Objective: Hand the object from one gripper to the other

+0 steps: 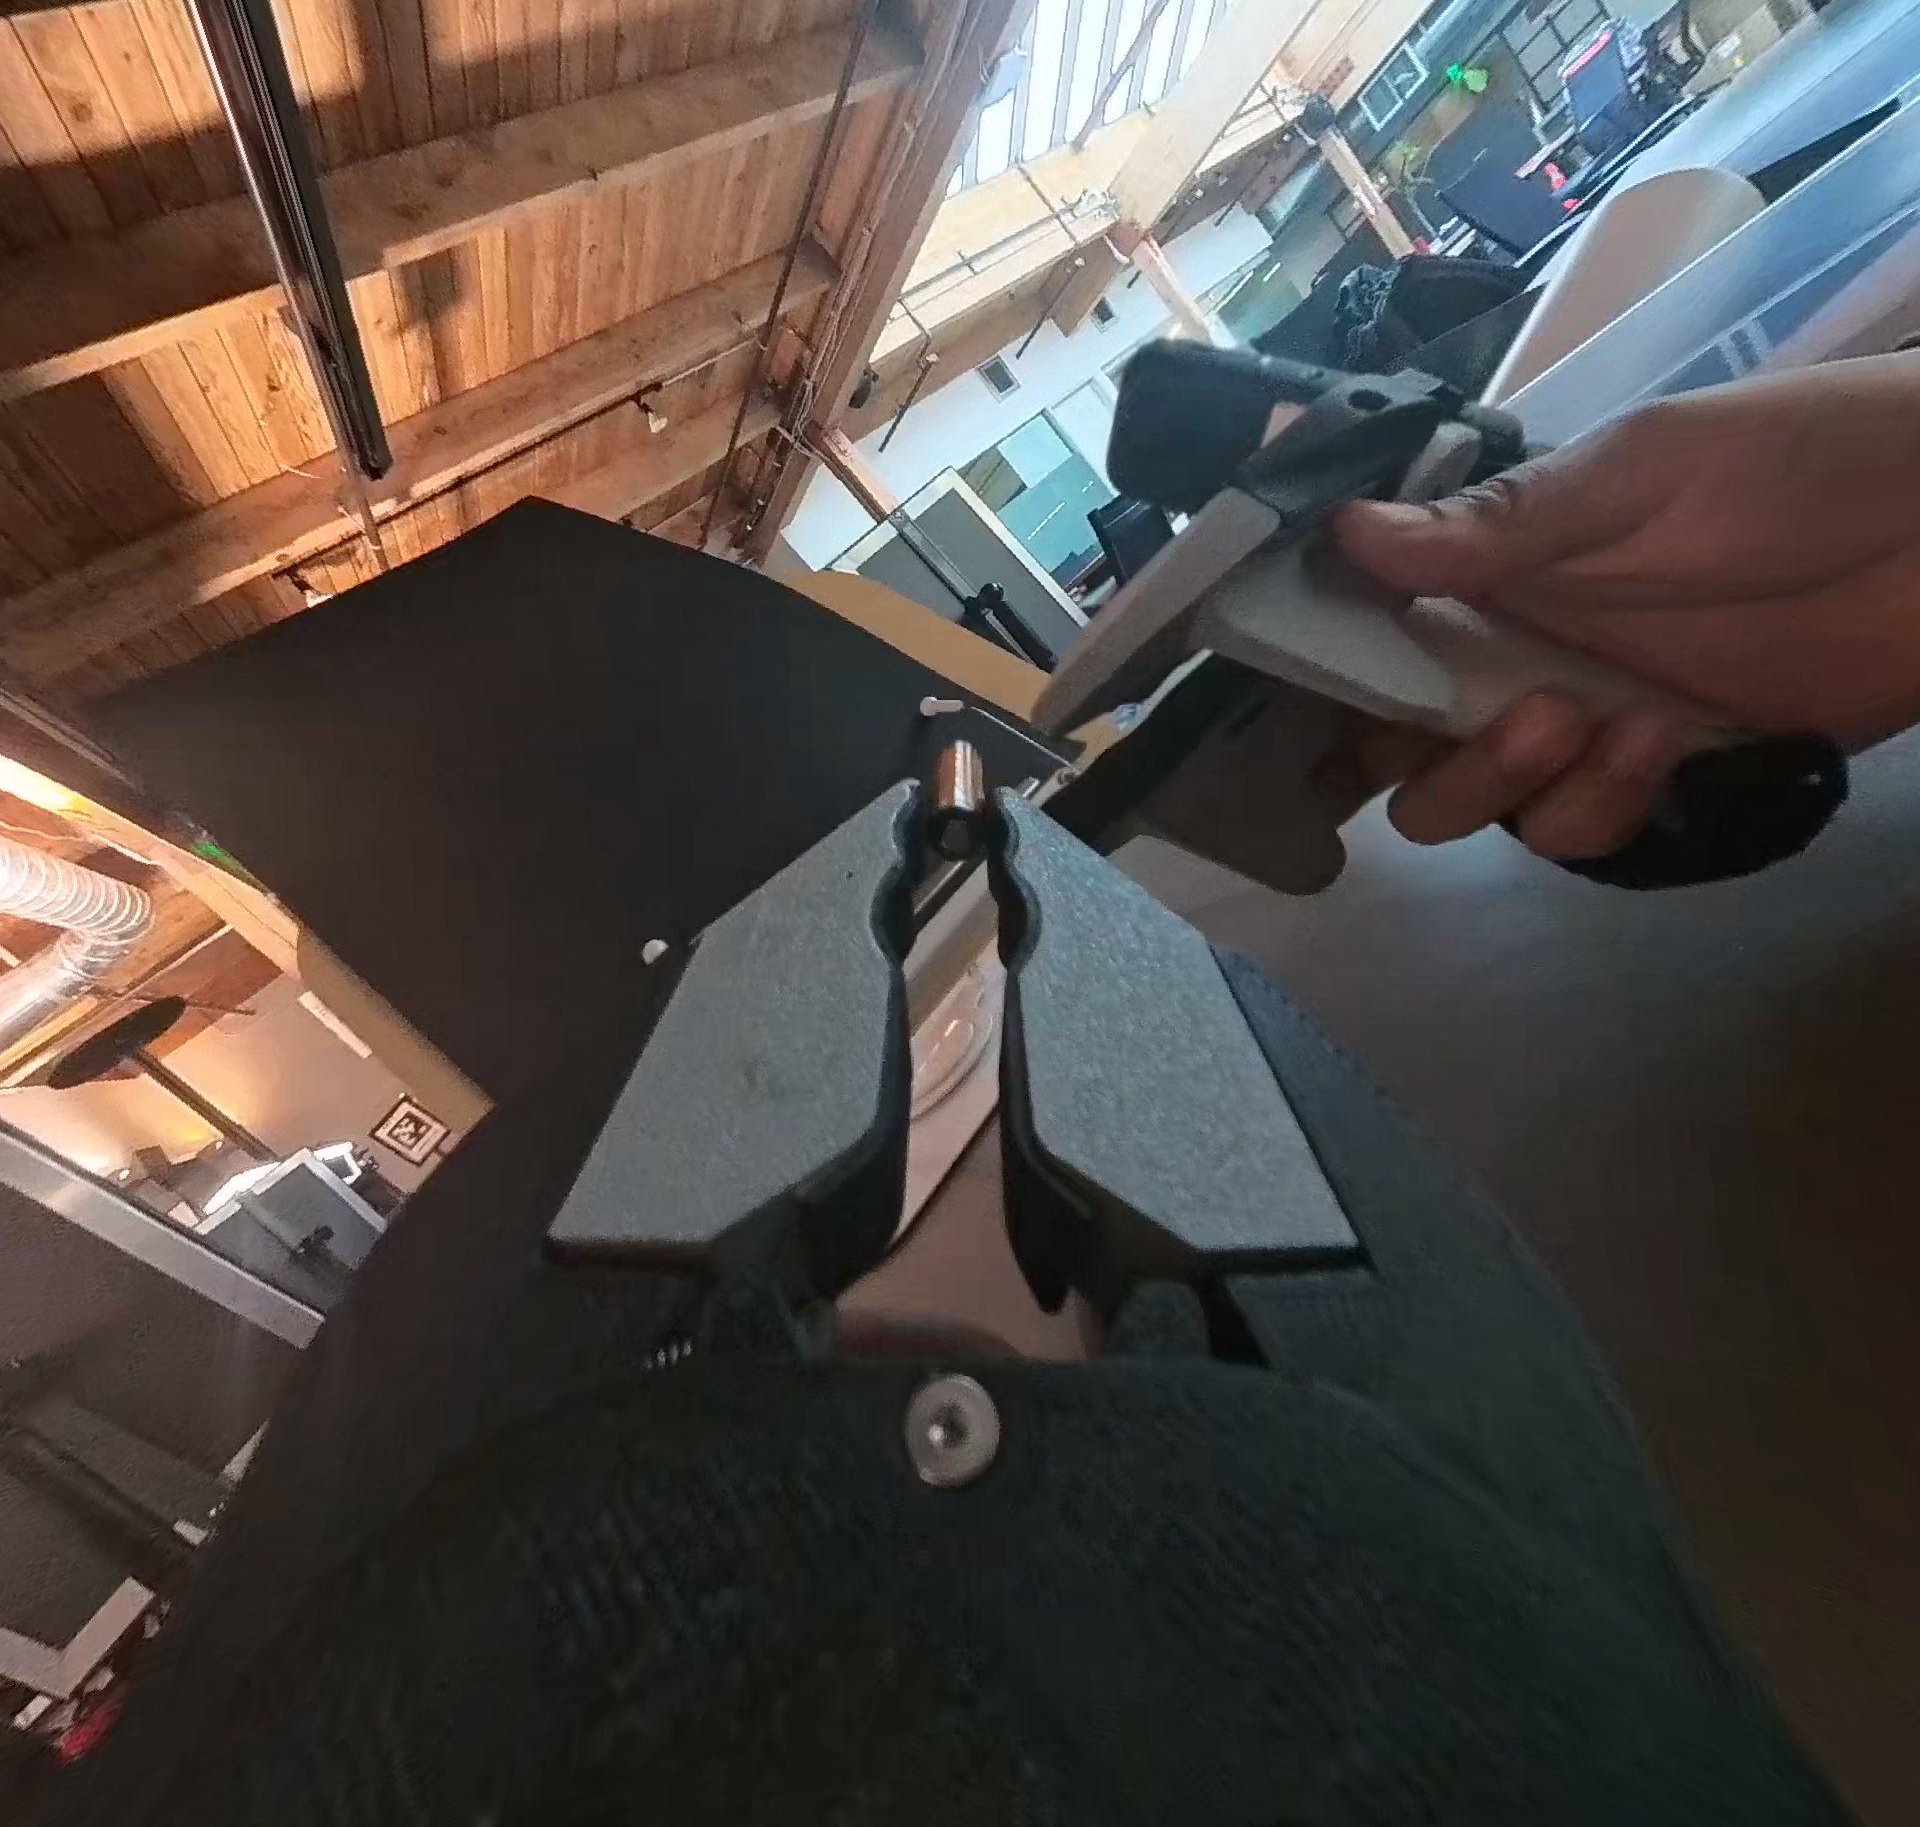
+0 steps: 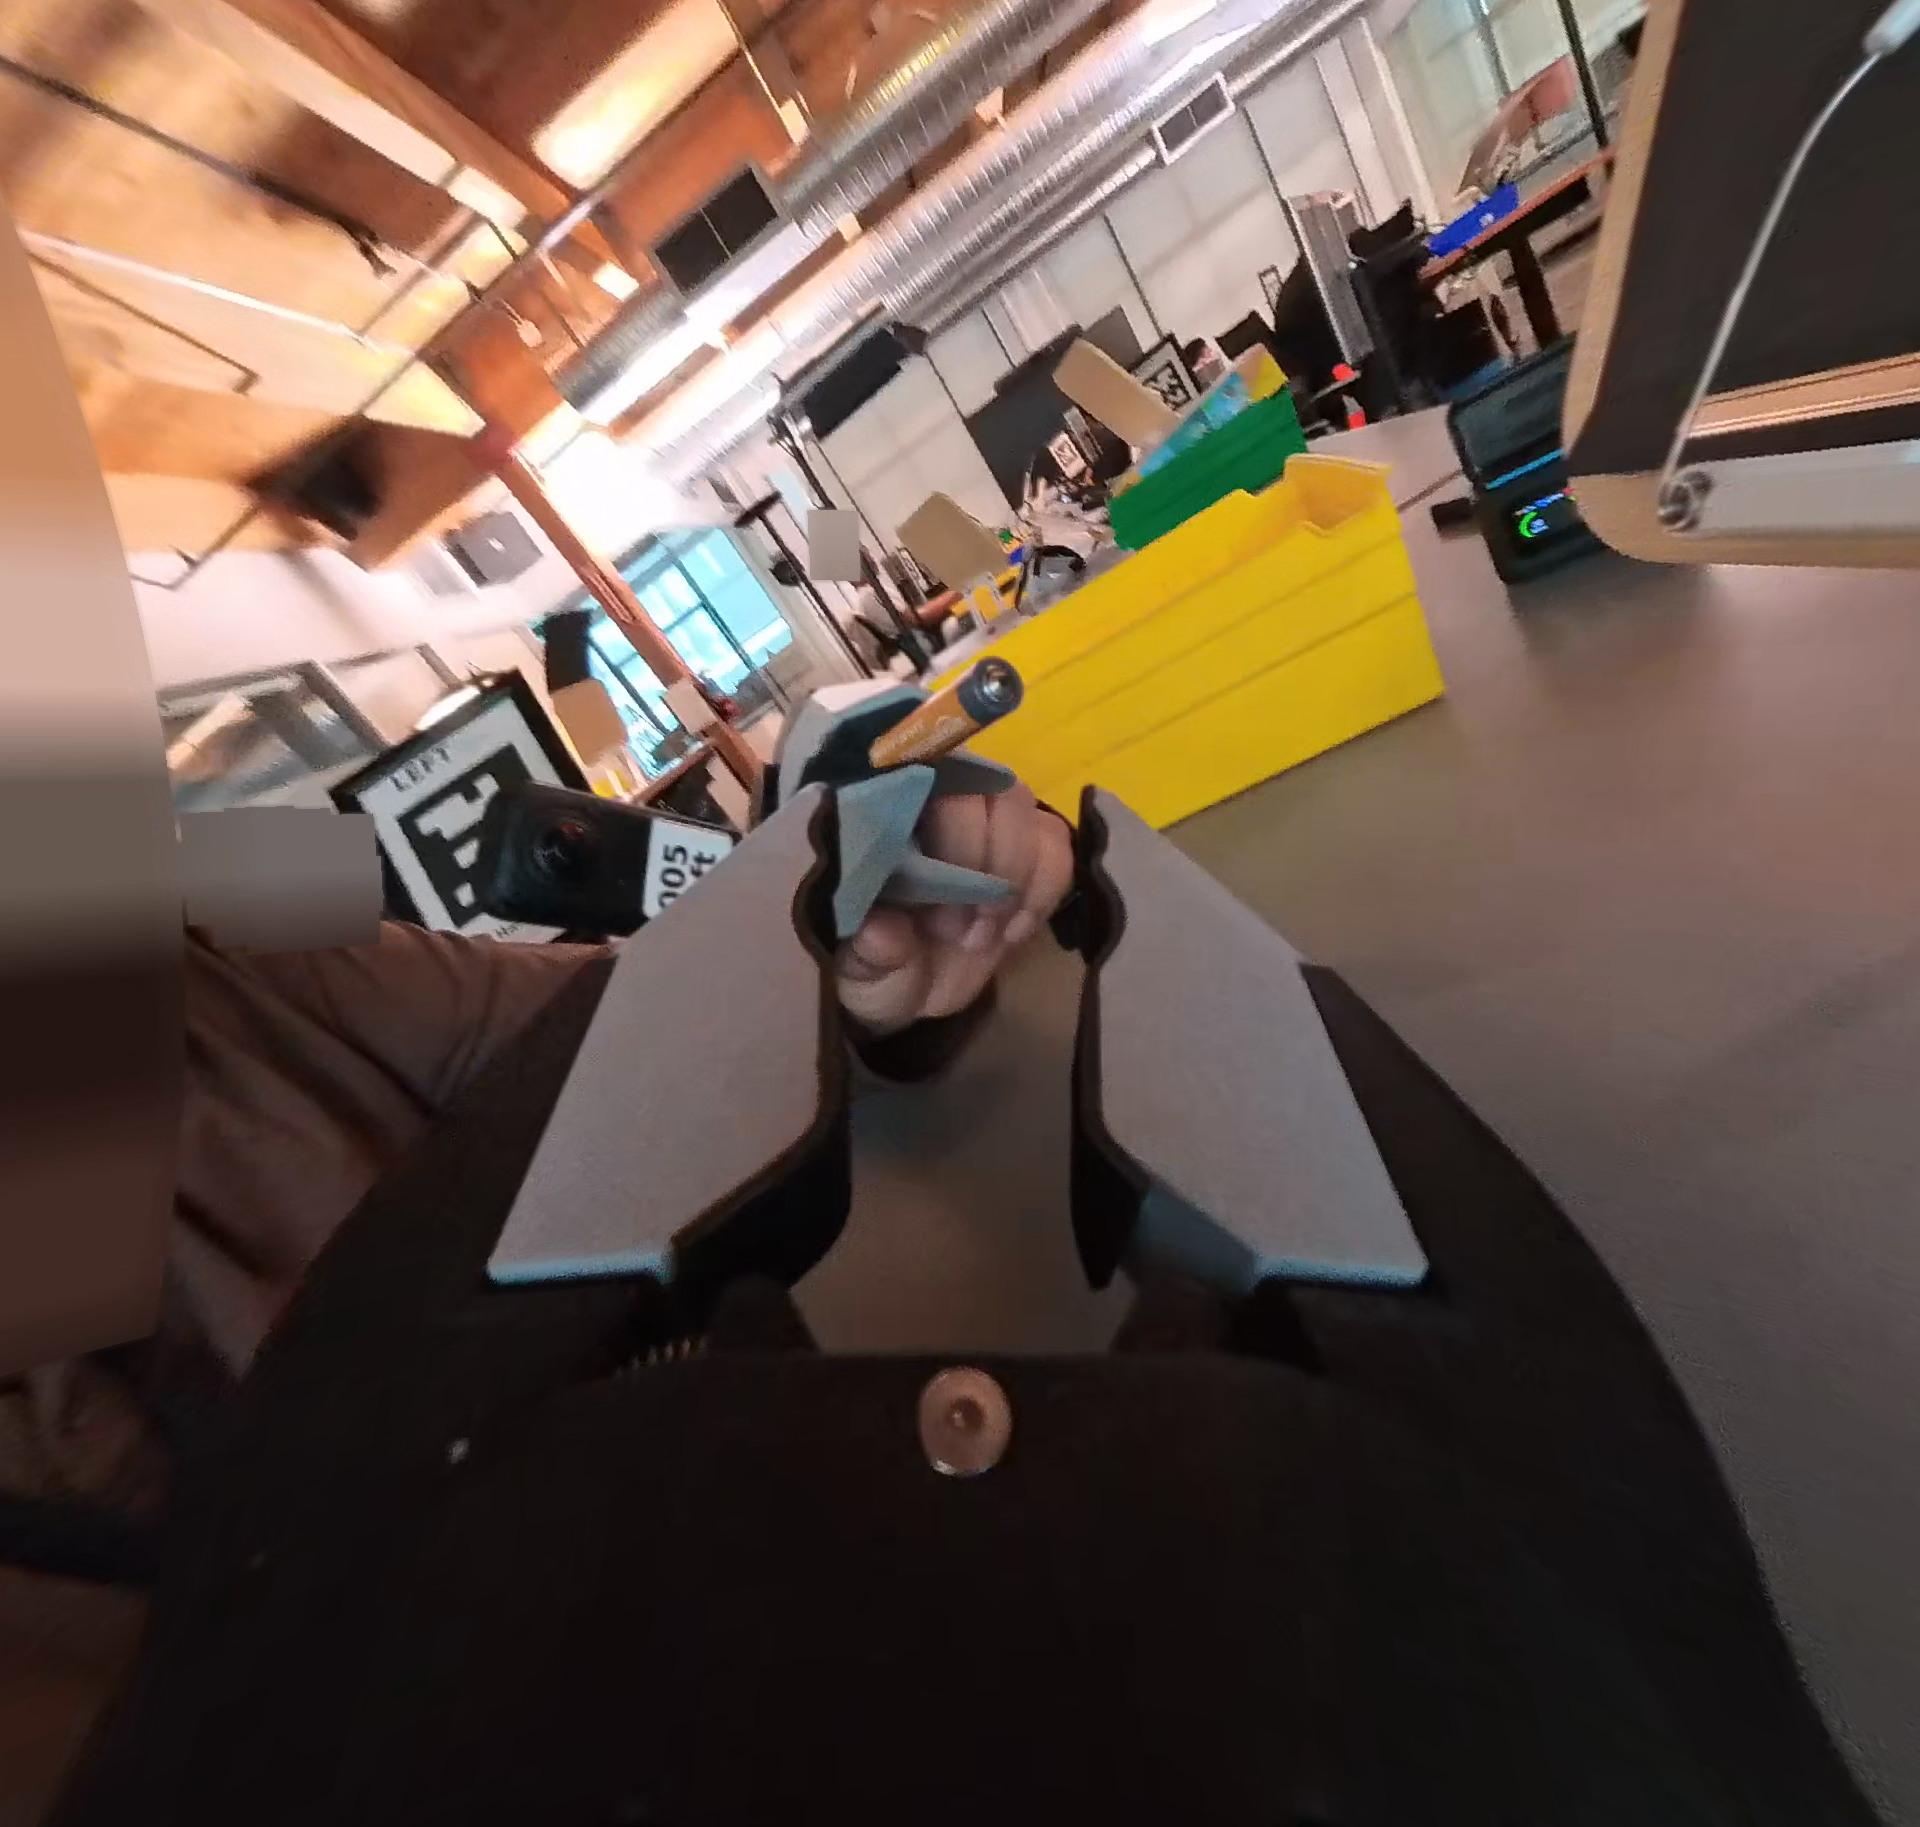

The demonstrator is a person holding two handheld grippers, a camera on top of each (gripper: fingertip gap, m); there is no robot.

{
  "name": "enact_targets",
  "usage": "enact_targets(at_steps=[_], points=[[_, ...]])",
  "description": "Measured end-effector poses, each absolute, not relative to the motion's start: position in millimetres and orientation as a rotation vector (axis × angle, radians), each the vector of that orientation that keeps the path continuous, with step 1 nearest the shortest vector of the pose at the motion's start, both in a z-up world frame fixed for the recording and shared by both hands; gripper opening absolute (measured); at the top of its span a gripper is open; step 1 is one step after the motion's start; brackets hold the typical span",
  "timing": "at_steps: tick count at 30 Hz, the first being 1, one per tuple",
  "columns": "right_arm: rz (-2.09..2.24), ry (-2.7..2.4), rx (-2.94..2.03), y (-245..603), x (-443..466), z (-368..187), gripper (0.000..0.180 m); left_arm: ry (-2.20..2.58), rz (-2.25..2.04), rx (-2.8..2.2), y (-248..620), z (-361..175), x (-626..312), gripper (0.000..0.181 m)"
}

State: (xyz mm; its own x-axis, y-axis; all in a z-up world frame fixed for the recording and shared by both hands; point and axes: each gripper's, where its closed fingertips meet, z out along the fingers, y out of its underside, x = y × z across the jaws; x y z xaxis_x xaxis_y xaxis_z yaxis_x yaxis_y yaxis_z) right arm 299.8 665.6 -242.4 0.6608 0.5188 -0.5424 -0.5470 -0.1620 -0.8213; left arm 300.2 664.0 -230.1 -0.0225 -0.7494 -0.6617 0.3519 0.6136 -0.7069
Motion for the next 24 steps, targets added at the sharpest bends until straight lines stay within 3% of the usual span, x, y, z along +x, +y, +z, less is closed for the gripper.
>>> enact_targets(at_steps=[4, 7, 11, 15, 22, 24], points=[[0.988, 0.06, -1.434, 668, 300, -241, 0.033, 1.373, -0.926, -0.321, 648, -238, 299, 0.007], [1.036, 0.022, -1.428, 663, 297, -239, 0.007, 1.413, -0.903, -0.392, 652, -246, 306, 0.007], [0.848, 0.049, -1.537, 667, 312, -251, 0.006, 1.461, -0.927, -0.51, 661, -258, 314, 0.009], [0.411, 0.077, -1.652, 667, 348, -264, 0.006, 1.527, -0.907, -0.664, 678, -277, 325, 0.026], [-0.546, -0.278, -1.773, 659, 367, -266, 0.007, 1.566, -1.262, -0.962, 681, -280, 326, 0.037], [-0.733, -0.397, -1.729, 662, 358, -263, 0.007, 1.618, -1.408, -1.045, 674, -284, 324, 0.052]])
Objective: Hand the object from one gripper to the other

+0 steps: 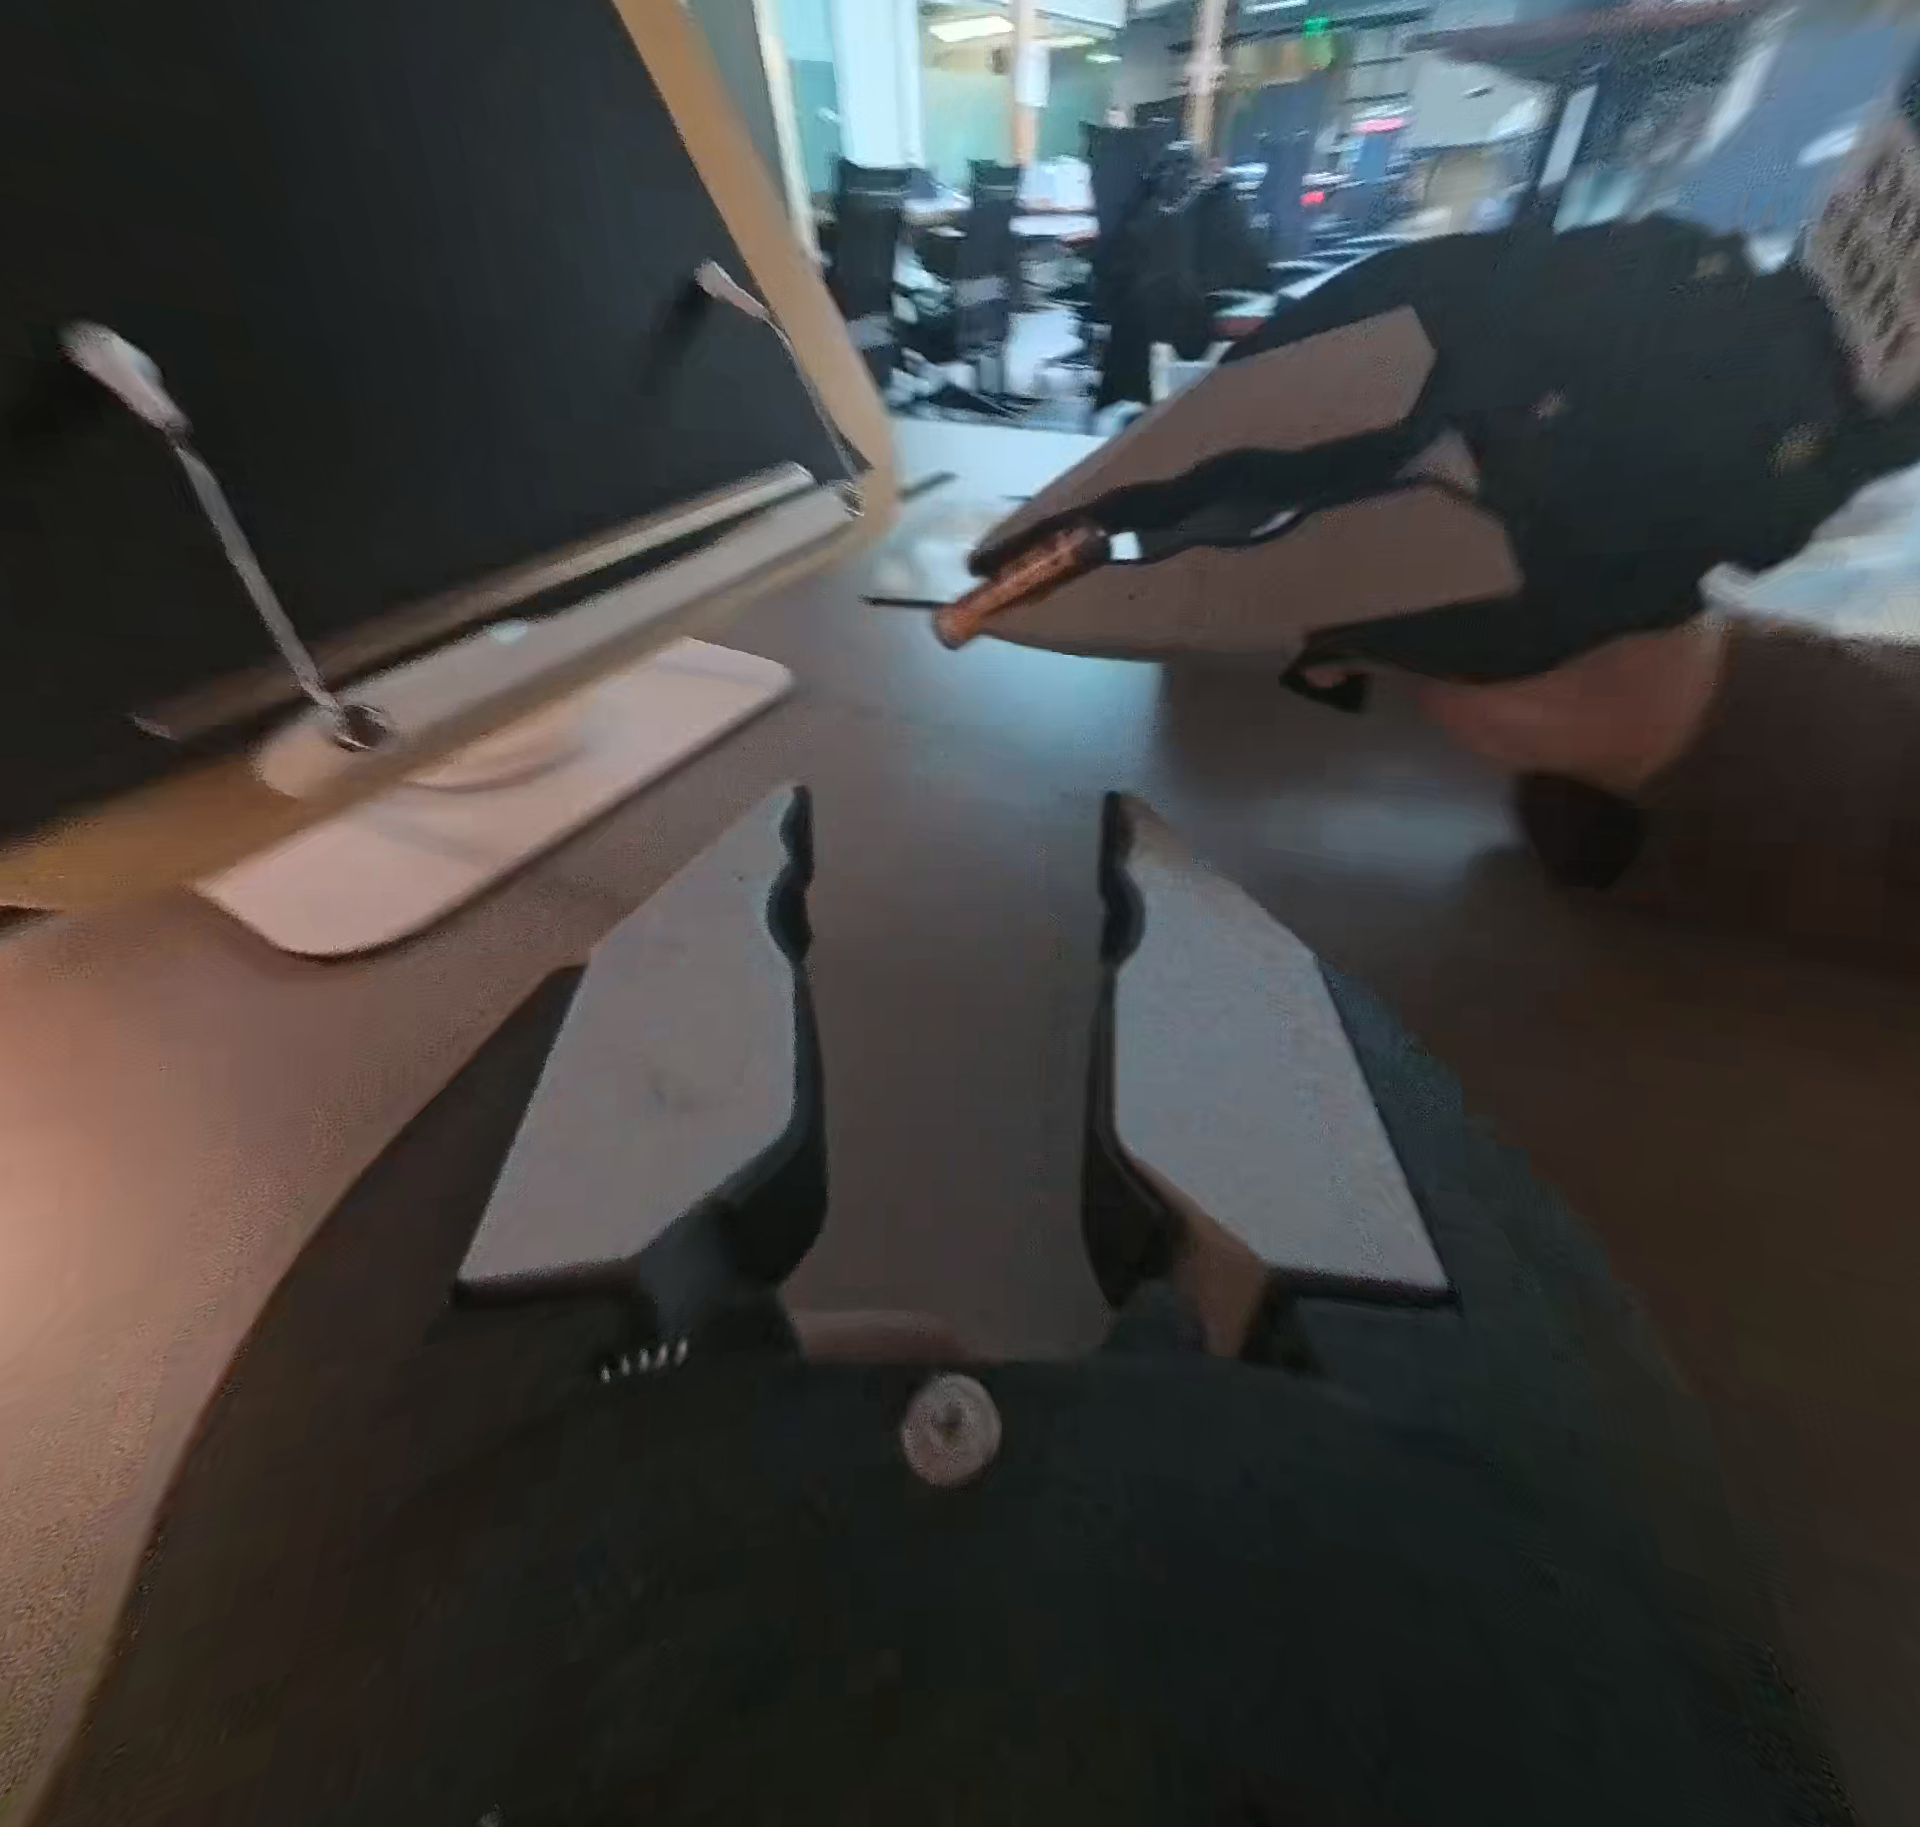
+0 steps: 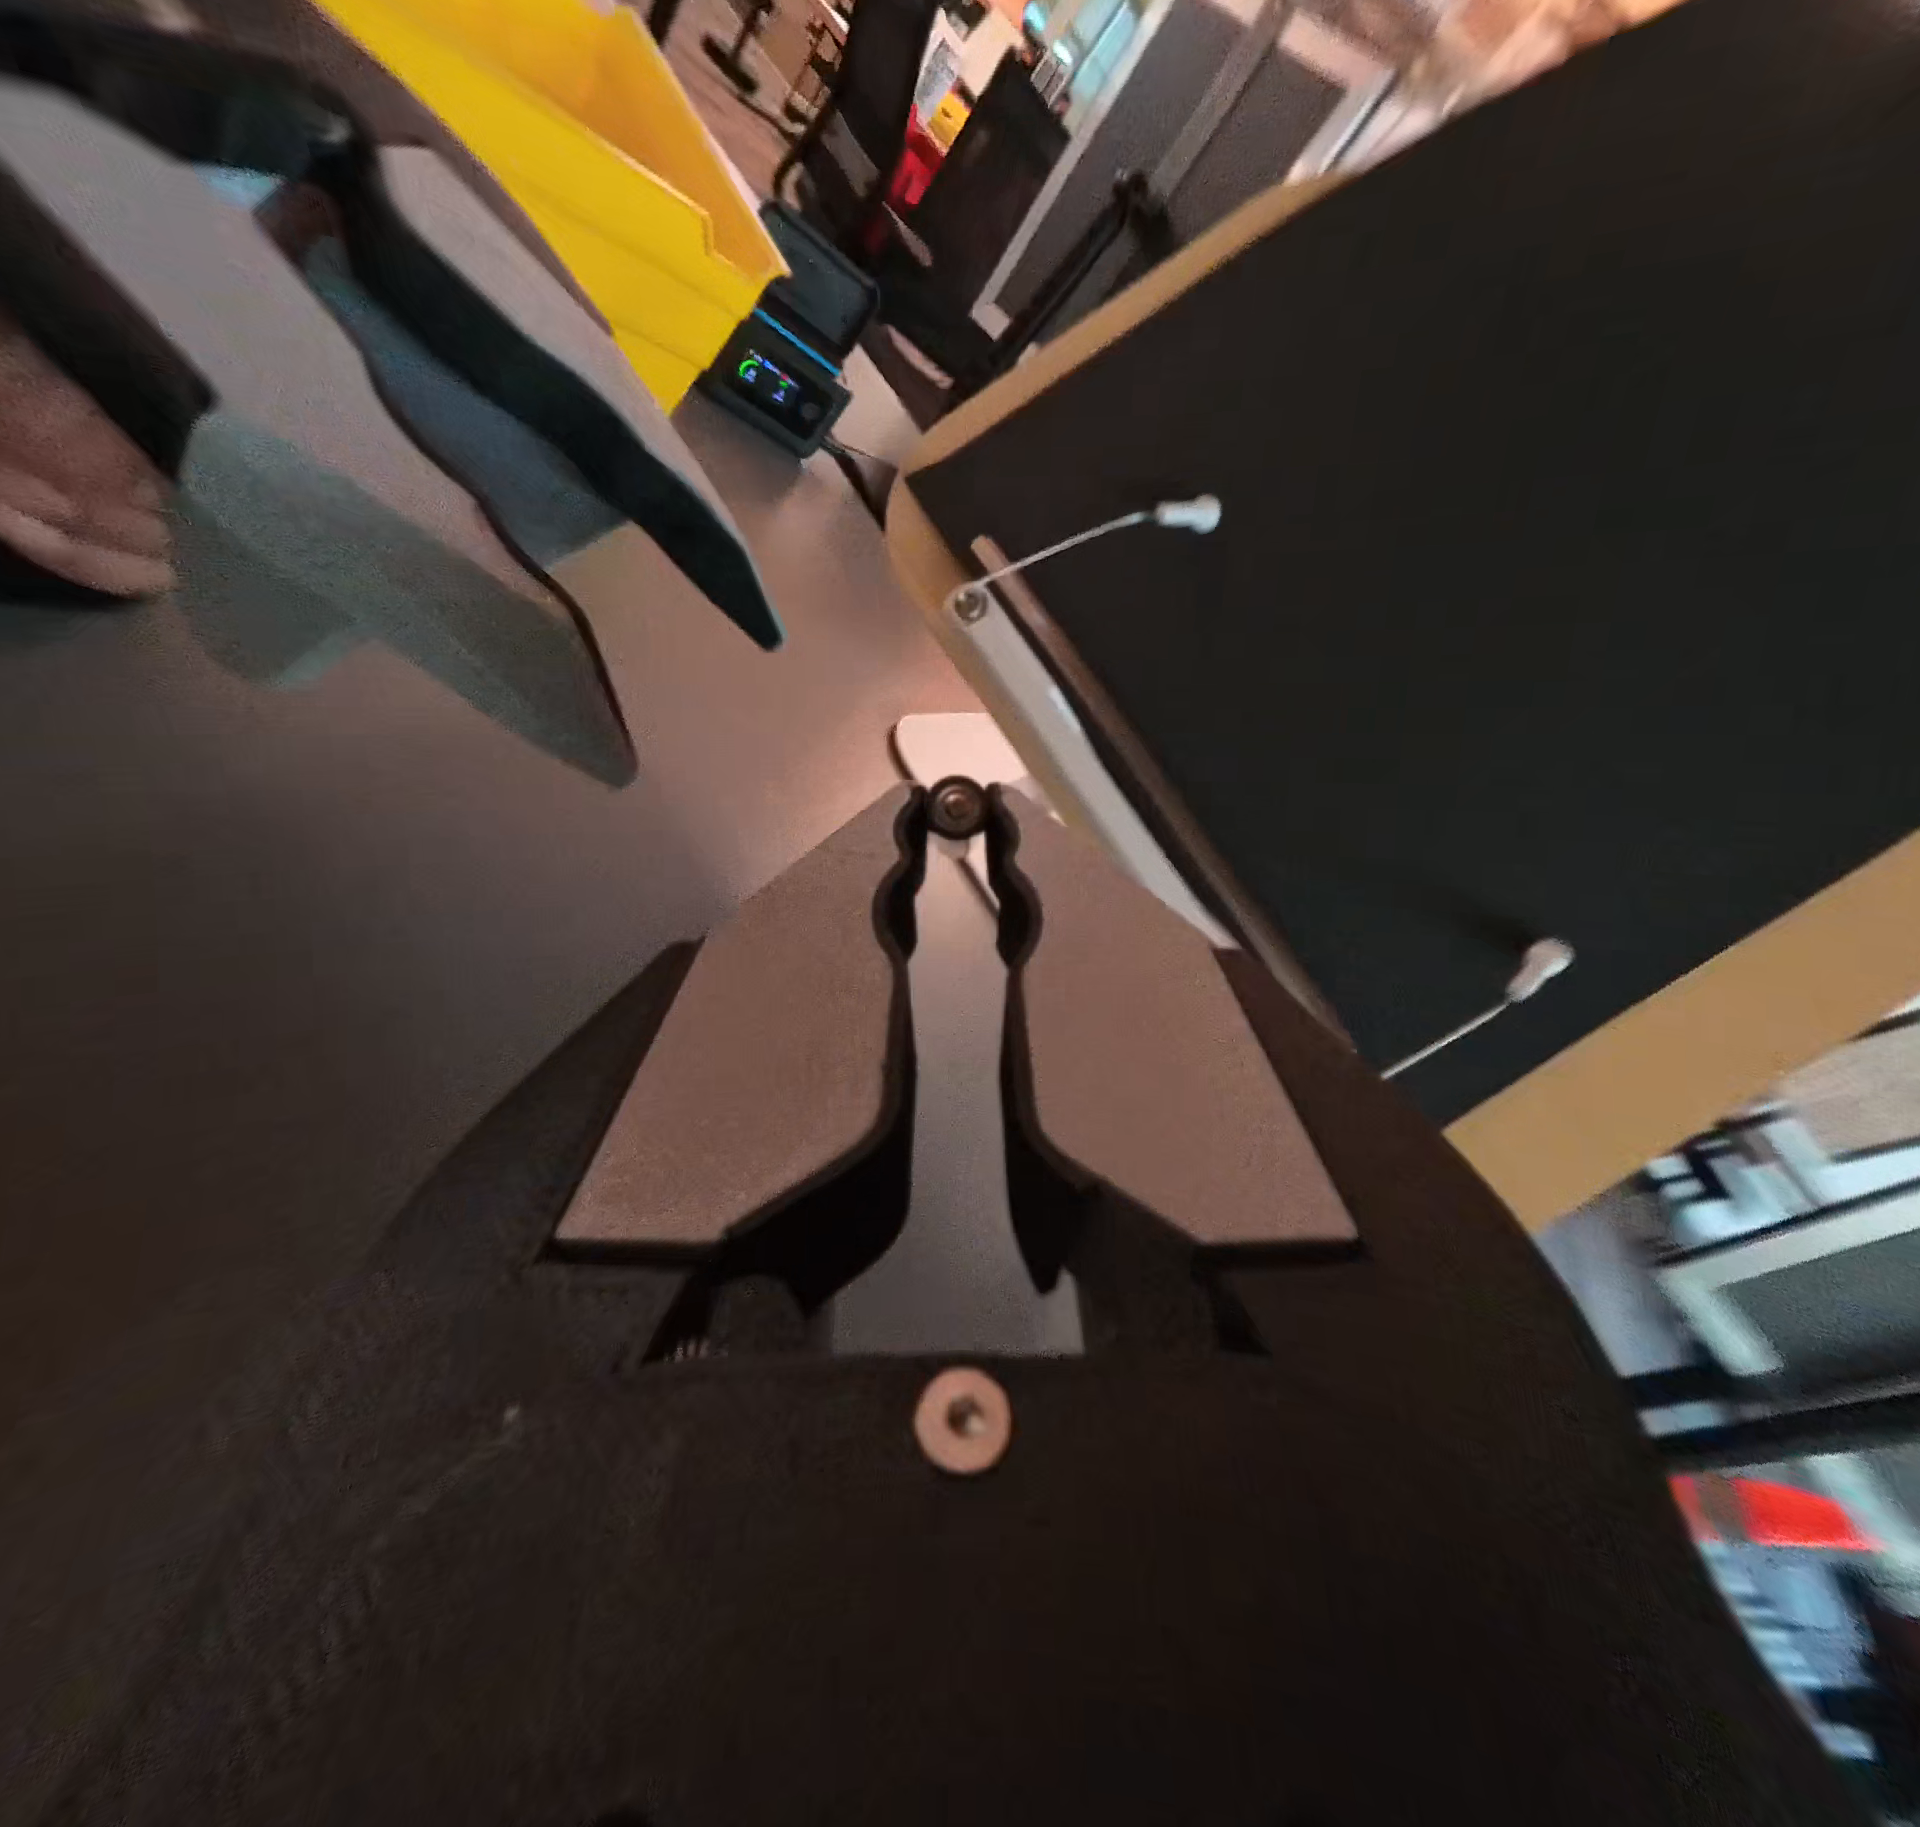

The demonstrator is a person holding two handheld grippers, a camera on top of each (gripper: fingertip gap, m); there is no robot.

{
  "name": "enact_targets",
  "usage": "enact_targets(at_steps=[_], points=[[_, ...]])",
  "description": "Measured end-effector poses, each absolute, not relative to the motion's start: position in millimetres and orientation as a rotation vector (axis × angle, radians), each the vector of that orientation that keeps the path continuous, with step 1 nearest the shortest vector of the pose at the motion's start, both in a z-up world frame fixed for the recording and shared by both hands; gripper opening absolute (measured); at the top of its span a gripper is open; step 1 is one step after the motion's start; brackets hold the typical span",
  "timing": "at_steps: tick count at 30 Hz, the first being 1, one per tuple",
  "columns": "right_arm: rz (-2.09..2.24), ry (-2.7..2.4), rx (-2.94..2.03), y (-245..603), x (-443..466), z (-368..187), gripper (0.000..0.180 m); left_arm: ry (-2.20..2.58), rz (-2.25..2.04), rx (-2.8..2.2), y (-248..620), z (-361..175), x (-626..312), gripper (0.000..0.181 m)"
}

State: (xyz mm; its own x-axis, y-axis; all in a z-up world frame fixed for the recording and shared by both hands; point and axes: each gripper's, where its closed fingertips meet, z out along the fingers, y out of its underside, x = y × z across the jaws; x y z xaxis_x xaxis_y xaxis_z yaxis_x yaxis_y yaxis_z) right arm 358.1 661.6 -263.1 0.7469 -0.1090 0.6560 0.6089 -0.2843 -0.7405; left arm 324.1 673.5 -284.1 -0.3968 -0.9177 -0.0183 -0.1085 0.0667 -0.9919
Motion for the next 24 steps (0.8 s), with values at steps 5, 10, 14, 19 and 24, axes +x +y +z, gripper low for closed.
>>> enact_targets(at_steps=[5, 10, 14, 19, 24], points=[[-0.869, -0.611, -1.709, 670, 331, -274, 0.007, 1.682, -1.751, -1.135, 654, -280, 315, 0.072], [-0.897, -0.672, -1.679, 672, 318, -272, 0.007, 1.646, -1.832, -1.182, 660, -277, 315, 0.069], [-0.949, -0.736, -1.672, 674, 310, -276, 0.007, 1.681, -1.892, -1.182, 652, -279, 312, 0.067], [-1.007, -0.797, -1.675, 677, 305, -284, 0.007, 1.682, -1.922, -1.175, 650, -279, 311, 0.062], [-0.998, -0.808, -1.671, 677, 302, -284, 0.008, 1.709, -1.892, -1.196, 655, -283, 312, 0.043]])
